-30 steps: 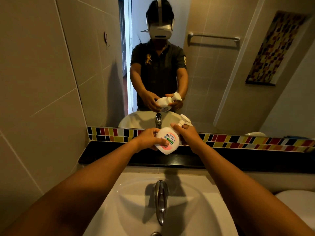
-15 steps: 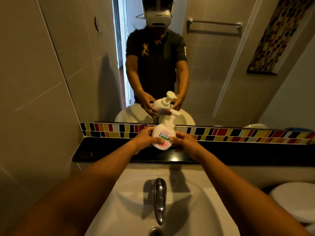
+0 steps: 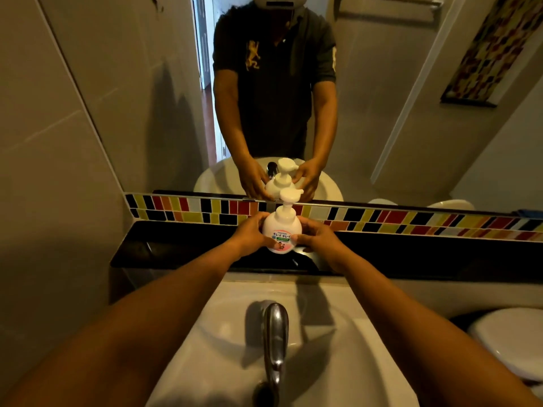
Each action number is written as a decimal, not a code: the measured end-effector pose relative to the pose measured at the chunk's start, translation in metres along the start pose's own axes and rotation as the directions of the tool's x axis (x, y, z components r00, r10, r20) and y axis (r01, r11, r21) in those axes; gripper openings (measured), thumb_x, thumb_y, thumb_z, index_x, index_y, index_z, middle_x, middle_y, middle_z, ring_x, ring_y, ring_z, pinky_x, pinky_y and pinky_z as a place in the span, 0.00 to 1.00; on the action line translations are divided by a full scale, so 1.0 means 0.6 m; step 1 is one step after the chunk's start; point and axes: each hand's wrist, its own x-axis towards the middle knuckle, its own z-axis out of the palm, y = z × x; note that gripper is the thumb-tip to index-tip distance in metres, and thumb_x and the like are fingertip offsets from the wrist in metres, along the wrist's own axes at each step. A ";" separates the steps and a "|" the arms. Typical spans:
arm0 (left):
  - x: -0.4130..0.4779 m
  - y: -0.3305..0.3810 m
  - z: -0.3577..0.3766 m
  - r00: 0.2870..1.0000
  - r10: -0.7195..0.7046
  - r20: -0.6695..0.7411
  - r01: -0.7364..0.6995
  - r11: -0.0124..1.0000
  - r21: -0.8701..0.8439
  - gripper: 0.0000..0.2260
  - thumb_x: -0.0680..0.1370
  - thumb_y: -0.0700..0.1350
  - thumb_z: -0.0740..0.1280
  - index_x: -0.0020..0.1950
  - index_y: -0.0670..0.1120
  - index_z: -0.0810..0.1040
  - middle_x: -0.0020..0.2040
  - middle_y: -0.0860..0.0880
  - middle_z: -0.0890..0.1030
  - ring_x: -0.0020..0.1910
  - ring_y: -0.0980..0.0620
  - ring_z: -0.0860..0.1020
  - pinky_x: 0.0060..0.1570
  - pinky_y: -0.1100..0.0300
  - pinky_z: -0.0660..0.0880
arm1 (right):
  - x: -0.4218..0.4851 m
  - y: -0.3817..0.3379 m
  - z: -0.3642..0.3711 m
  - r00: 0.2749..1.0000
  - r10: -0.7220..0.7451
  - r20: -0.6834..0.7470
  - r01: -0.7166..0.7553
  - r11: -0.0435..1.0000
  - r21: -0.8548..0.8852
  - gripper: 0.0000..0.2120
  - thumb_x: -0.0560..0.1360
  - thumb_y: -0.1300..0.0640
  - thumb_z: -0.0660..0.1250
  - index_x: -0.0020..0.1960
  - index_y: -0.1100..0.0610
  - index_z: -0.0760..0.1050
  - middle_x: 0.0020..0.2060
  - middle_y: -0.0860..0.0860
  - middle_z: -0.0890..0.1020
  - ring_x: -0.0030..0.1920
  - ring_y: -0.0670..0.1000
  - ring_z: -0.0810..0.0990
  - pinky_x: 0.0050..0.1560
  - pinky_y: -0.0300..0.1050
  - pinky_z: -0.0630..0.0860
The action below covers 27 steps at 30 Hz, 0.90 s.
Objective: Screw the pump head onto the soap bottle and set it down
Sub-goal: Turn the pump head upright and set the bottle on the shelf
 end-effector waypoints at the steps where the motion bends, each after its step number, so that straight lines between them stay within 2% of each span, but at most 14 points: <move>1: 0.004 -0.002 0.002 1.000 0.002 -0.007 -0.002 1.000 0.006 0.32 0.66 0.38 0.78 0.67 0.47 0.71 0.65 0.45 0.78 0.65 0.44 0.76 0.64 0.42 0.75 | 0.002 0.002 0.000 1.000 -0.002 0.001 0.002 1.000 0.001 0.23 0.76 0.64 0.67 0.70 0.53 0.70 0.56 0.49 0.79 0.50 0.44 0.79 0.36 0.31 0.78; 3: 0.012 -0.006 0.004 1.000 0.005 -0.016 -0.005 1.000 0.014 0.33 0.65 0.39 0.79 0.67 0.47 0.71 0.65 0.45 0.78 0.64 0.44 0.76 0.63 0.42 0.75 | 0.010 0.006 0.000 1.000 -0.003 -0.006 0.002 1.000 -0.005 0.24 0.76 0.64 0.67 0.70 0.53 0.70 0.59 0.51 0.79 0.53 0.48 0.80 0.41 0.35 0.80; 4: 0.016 -0.008 0.005 1.000 0.006 -0.019 -0.005 1.000 0.013 0.33 0.65 0.39 0.79 0.67 0.47 0.71 0.65 0.45 0.78 0.64 0.44 0.76 0.63 0.42 0.75 | 0.014 0.009 0.000 1.000 -0.003 -0.012 0.003 1.000 -0.001 0.25 0.76 0.65 0.68 0.70 0.53 0.70 0.61 0.52 0.79 0.57 0.51 0.80 0.47 0.39 0.81; 6: 0.020 -0.011 0.008 1.000 0.007 -0.025 -0.007 1.000 0.001 0.32 0.66 0.38 0.79 0.67 0.47 0.71 0.65 0.45 0.78 0.64 0.44 0.76 0.63 0.43 0.75 | 0.020 0.013 0.000 1.000 0.004 -0.019 -0.003 1.000 0.018 0.25 0.75 0.65 0.69 0.70 0.52 0.71 0.64 0.54 0.79 0.63 0.55 0.78 0.60 0.51 0.79; 7: 0.021 -0.012 0.010 1.000 0.010 -0.028 -0.010 1.000 -0.003 0.32 0.66 0.38 0.78 0.67 0.47 0.71 0.65 0.45 0.78 0.64 0.44 0.76 0.63 0.43 0.75 | 0.023 0.016 -0.001 1.000 0.006 -0.019 -0.006 1.000 0.020 0.25 0.74 0.65 0.69 0.70 0.52 0.71 0.65 0.54 0.78 0.64 0.56 0.77 0.63 0.56 0.77; 8: 0.022 -0.014 0.012 0.999 0.012 -0.033 -0.012 1.000 -0.007 0.31 0.66 0.37 0.78 0.67 0.47 0.71 0.65 0.45 0.78 0.64 0.44 0.76 0.63 0.43 0.75 | 0.025 0.019 -0.002 1.000 0.003 -0.017 -0.003 1.000 0.013 0.26 0.74 0.66 0.69 0.70 0.52 0.72 0.65 0.54 0.78 0.65 0.56 0.77 0.64 0.58 0.76; 12: 0.026 -0.024 0.019 0.999 -0.009 -0.049 0.006 0.999 -0.047 0.30 0.66 0.37 0.79 0.65 0.47 0.72 0.64 0.45 0.78 0.63 0.44 0.77 0.63 0.43 0.75 | 0.028 0.023 -0.003 1.000 -0.003 -0.021 0.003 1.000 -0.008 0.27 0.74 0.66 0.69 0.70 0.51 0.71 0.65 0.53 0.78 0.64 0.54 0.77 0.63 0.53 0.76; 16: 0.030 -0.027 0.017 0.999 -0.034 -0.038 0.031 0.997 -0.065 0.31 0.66 0.37 0.79 0.66 0.47 0.73 0.64 0.45 0.79 0.63 0.44 0.77 0.63 0.44 0.75 | 0.030 0.024 -0.003 1.000 0.000 -0.016 0.000 0.999 -0.036 0.28 0.73 0.65 0.71 0.71 0.51 0.70 0.66 0.53 0.78 0.66 0.56 0.76 0.65 0.56 0.75; 19: 0.029 -0.028 0.014 0.998 -0.056 -0.022 0.054 0.995 -0.086 0.30 0.65 0.36 0.79 0.66 0.46 0.74 0.63 0.45 0.80 0.63 0.45 0.77 0.64 0.45 0.75 | 0.030 0.008 -0.003 0.999 -0.020 -0.045 0.017 0.998 -0.063 0.35 0.71 0.60 0.74 0.74 0.49 0.64 0.69 0.54 0.75 0.68 0.57 0.75 0.65 0.60 0.74; 21: 0.030 -0.029 0.013 0.998 -0.064 -0.021 0.062 0.994 -0.093 0.30 0.65 0.36 0.79 0.65 0.46 0.75 0.62 0.46 0.80 0.62 0.45 0.78 0.63 0.45 0.76 | 0.028 -0.017 -0.007 0.993 -0.078 -0.090 0.072 0.995 -0.064 0.37 0.71 0.58 0.74 0.76 0.49 0.62 0.70 0.55 0.73 0.69 0.56 0.73 0.65 0.57 0.75; 25: 0.030 -0.028 0.013 0.997 -0.072 -0.026 0.070 0.995 -0.073 0.29 0.64 0.37 0.79 0.63 0.46 0.76 0.60 0.46 0.81 0.60 0.45 0.79 0.61 0.46 0.77 | 0.029 -0.071 -0.013 0.961 -0.239 -0.139 0.212 0.960 -0.180 0.32 0.74 0.57 0.72 0.75 0.54 0.64 0.70 0.54 0.72 0.65 0.50 0.72 0.53 0.36 0.73; 27: 0.030 -0.026 0.014 0.997 -0.076 -0.028 0.074 0.995 -0.063 0.30 0.64 0.37 0.80 0.64 0.45 0.76 0.60 0.45 0.81 0.60 0.45 0.79 0.61 0.45 0.77 | 0.034 -0.086 -0.012 0.953 -0.275 -0.131 0.230 0.931 -0.282 0.30 0.74 0.56 0.72 0.74 0.56 0.67 0.70 0.54 0.72 0.62 0.50 0.74 0.51 0.36 0.71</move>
